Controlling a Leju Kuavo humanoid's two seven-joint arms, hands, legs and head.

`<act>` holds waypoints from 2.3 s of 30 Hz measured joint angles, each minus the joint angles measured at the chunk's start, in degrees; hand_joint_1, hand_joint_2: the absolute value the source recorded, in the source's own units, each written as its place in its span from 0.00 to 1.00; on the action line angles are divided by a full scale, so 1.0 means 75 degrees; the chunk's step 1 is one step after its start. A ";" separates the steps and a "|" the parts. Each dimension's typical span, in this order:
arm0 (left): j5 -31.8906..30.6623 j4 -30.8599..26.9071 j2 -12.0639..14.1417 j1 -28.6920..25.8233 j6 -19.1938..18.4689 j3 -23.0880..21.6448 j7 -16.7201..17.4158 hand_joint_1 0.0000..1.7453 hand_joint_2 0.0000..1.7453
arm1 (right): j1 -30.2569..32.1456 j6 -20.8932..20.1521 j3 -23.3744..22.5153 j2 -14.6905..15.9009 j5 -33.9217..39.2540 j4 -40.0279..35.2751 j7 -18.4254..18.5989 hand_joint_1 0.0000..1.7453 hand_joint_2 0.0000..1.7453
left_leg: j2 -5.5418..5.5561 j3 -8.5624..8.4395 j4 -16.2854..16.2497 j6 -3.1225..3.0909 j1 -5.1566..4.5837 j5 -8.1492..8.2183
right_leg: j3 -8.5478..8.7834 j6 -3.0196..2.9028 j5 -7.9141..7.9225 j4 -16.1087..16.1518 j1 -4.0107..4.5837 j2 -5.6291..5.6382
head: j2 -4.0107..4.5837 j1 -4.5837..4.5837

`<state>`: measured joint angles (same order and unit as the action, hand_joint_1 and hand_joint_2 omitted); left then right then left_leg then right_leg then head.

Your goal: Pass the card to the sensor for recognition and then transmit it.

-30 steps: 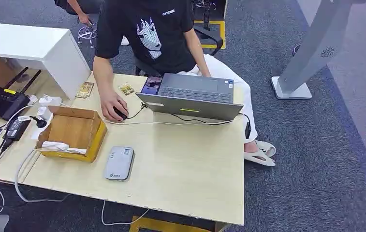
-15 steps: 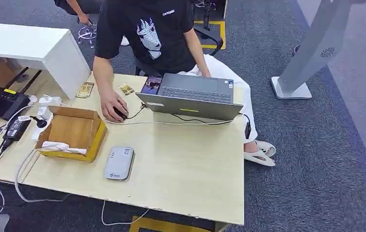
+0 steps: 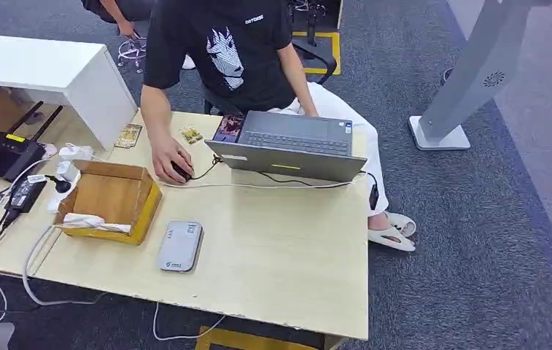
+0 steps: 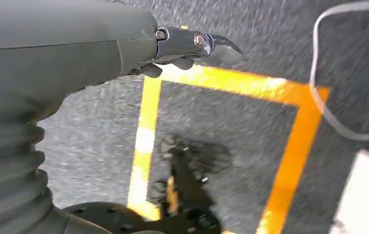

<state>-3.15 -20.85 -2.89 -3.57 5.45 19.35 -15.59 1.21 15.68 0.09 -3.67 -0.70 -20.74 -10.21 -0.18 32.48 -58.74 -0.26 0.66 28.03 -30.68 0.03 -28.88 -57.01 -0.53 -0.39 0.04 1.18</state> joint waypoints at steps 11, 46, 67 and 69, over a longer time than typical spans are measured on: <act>-0.0294 0.0277 -0.0283 0.0386 0.1466 0.2247 -0.0577 0.00 1.00 | -0.0318 0.1495 -0.0169 -0.0020 -0.0122 0.0527 -0.0335 0.00 1.00 | 0.0000 0.0003 0.0000 0.0001 0.0000 0.0000 | -0.0003 0.0000 0.0000 0.0000 0.0000 0.0000 | 0.0000 0.0000; 0.0662 -0.3749 -0.1052 -0.0127 0.3237 0.5105 -0.2051 0.00 1.00 | -0.0290 0.2893 -0.4587 -0.0172 -0.1519 0.1052 0.0280 0.00 1.00 | 0.0000 -0.0001 0.0000 0.0002 0.0002 -0.0001 | -0.0002 -0.0001 -0.0001 -0.0001 0.0000 0.0001 | 0.0000 -0.0003; -0.0154 -0.7864 -0.1317 -0.0855 0.3573 0.3341 -0.2503 0.00 1.00 | -0.0302 0.2867 -0.5508 -0.0280 -0.2536 0.1052 0.0437 0.00 1.00 | -0.0004 -0.0010 -0.0001 0.0001 0.0002 -0.0003 | 0.0005 -0.0003 0.0001 -0.0001 0.0000 0.0003 | 0.0000 0.0012; -0.0201 -0.8348 -0.1300 -0.0961 0.3590 0.3057 -0.2555 0.00 1.00 | -0.0304 0.2855 -0.5662 -0.0309 -0.2704 0.1052 0.0466 0.00 1.00 | -0.0002 -0.0010 -0.0001 0.0001 0.0001 -0.0003 | 0.0004 -0.0003 0.0001 -0.0001 0.0000 0.0002 | 0.0000 0.0015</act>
<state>-4.65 -83.46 -12.63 -10.77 32.37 42.28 -34.75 -1.06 37.09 -42.38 -5.99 -20.98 -12.85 -6.71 -0.20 32.41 -58.74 -0.26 0.66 28.00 -30.64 0.01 -28.87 -57.01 -0.53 -0.37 0.04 1.29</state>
